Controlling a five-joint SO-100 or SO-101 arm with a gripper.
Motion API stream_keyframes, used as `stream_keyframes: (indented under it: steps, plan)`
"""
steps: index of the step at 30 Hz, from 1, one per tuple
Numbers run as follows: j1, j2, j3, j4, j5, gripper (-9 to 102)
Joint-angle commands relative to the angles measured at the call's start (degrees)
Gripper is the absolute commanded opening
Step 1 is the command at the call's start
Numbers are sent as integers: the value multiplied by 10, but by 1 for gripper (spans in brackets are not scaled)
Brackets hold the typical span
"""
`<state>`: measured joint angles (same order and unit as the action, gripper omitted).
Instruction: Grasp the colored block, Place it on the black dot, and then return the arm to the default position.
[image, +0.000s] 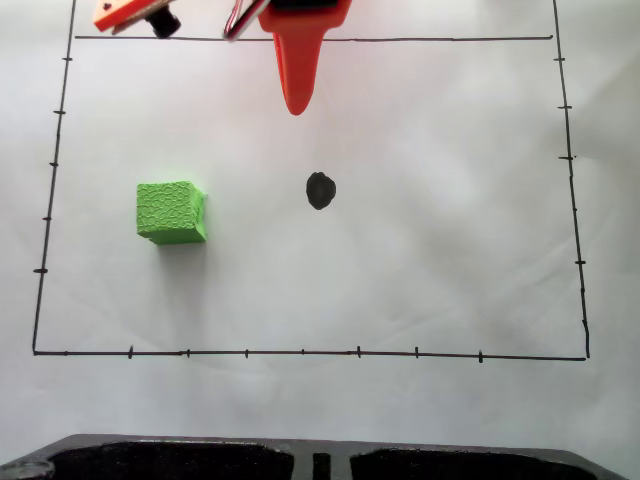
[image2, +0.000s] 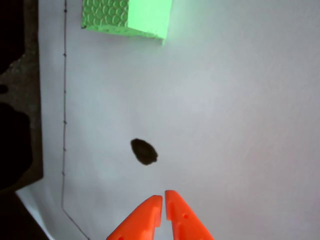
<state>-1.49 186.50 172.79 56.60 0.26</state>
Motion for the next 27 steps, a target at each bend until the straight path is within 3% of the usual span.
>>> stream_keyframes:
  steps: [1,27]
  plan:
    - [0,8,-1,-6,-1,0]
    - [10,7,-2,-6,9,0]
